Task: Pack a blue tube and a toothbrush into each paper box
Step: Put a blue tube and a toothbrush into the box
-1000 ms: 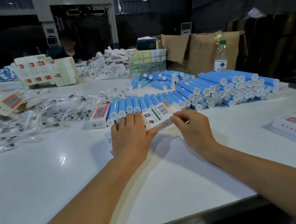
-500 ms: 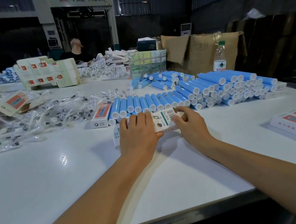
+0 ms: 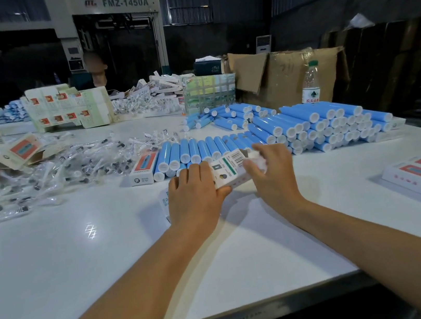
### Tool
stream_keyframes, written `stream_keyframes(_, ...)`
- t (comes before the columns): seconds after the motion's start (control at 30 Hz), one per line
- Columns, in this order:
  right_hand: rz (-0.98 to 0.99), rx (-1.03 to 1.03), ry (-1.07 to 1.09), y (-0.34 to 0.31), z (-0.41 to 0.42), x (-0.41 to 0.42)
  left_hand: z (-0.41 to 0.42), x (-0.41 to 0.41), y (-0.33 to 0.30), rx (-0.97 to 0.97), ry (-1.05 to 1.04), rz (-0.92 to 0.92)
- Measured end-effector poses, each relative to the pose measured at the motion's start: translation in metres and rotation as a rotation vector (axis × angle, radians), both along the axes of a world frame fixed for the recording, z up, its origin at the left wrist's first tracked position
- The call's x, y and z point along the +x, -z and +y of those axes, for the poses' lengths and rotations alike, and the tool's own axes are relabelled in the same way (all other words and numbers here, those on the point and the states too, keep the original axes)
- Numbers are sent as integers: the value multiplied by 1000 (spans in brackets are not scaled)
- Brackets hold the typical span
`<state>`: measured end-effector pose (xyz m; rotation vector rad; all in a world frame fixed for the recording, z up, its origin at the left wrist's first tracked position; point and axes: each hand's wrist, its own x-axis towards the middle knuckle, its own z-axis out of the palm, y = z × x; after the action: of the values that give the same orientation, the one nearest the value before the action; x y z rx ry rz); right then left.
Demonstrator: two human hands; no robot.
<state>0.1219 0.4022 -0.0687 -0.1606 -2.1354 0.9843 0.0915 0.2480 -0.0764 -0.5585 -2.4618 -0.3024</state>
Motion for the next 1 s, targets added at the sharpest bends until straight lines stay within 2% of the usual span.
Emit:
stream_keyframes(0.07,23,-222,18,-6,4,1,0,0,-1,38,12,-12)
stream_keyframes(0.1,-15,-433,-49,-8,5,1,0,0,-1,44,17,-12)
stream_keyframes(0.17,-135,-1020,-333,-12,5,0,0,1,-1,34,27,-9)
stream_keyframes(0.2,-205,-1240,-454,-13,6,0,1,1,0,22,32,-10)
stream_keyframes(0.23,-256,-1328,-516,-13,6,0,1,0,0,8,36,-13)
stream_keyframes(0.3,-280,-1289,-544,-11,5,-2,2,0,0,-15,44,-22)
stream_keyframes(0.37,-217,-1140,-500,-7,3,-4,3,1,1,-32,48,-24)
stream_keyframes(0.47,-159,-760,-352,-3,1,-2,4,2,0,-32,54,-16)
stream_keyframes(0.57,-191,-309,-228,3,1,2,6,7,2,-75,86,20)
stream_keyframes(0.63,-219,-153,-206,4,-3,4,9,10,3,-101,112,47)
stream_keyframes(0.8,-235,-114,-190,6,-12,4,10,11,2,-155,104,58)
stream_keyframes(1.0,-250,-302,-317,1,-14,9,7,7,-1,-103,145,41)
